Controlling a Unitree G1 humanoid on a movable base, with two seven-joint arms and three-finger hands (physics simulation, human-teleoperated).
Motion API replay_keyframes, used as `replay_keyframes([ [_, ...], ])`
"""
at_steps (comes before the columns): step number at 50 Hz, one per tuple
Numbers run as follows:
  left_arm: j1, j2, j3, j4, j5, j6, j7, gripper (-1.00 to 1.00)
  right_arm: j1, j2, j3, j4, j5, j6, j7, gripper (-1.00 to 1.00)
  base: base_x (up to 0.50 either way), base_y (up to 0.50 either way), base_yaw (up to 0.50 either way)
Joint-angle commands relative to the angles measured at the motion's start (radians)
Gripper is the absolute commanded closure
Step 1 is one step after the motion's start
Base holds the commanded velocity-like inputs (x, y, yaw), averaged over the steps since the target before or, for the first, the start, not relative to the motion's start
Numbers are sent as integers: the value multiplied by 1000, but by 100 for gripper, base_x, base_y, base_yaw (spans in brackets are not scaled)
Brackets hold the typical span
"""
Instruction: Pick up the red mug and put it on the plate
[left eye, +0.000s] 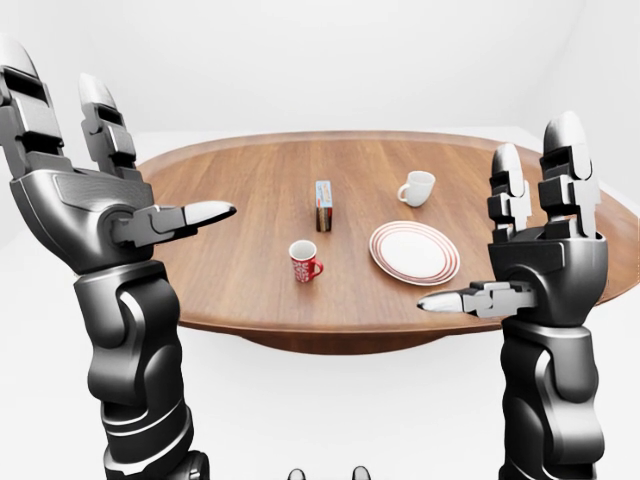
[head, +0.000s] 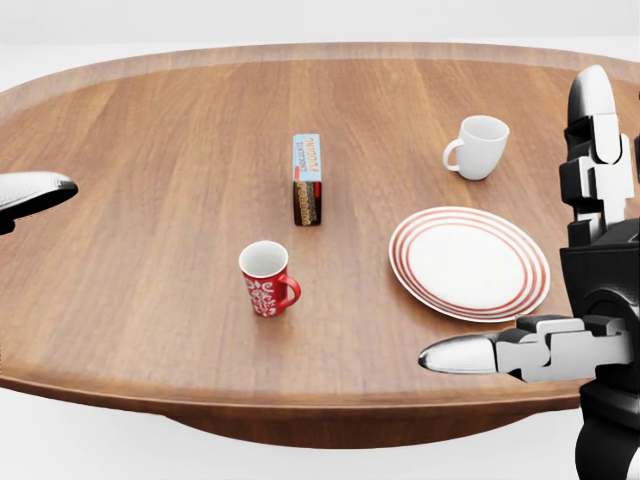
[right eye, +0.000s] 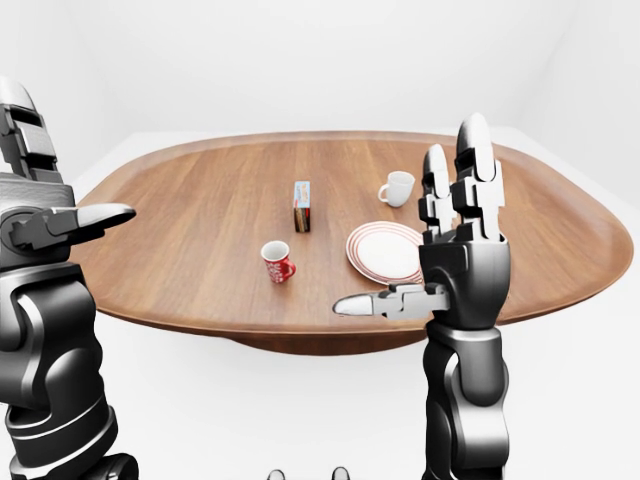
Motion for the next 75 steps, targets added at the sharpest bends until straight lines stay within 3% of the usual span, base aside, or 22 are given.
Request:
replay_keyframes([
  [1, -3, 2, 1, 3, -6, 0, 2, -100, 2, 2, 2, -10, 2, 0, 15, -100, 50, 0, 0],
  [42, -3, 12, 11, 32, -4, 0, -8, -100, 0, 7, 16, 6, -7, 0, 17, -100, 50, 0, 0],
  [48, -1, 14, 14, 33, -5, 0, -9, -100, -5, 7, 27, 23, -29, 0, 3, -100, 4, 0, 0],
  [49, -11, 20, 16, 50, 1, 0, -12, -100, 18, -80, 299, -4, -193, 0, 91, -100, 0, 0, 0],
  [53, -10, 22, 17, 52, 2, 0, -12, -100, 27, -16, 312, -15, -294, 0, 218, -100, 0, 0, 0],
  [57, -8, 22, 17, 50, 2, 0, -12, -100, 43, 11, 333, -11, -345, 0, 277, -100, 0, 0, 0],
  [75, -5, 23, 20, 55, 8, 0, -16, -100, 115, 22, 399, -3, -436, 0, 346, -100, 0, 0, 0],
])
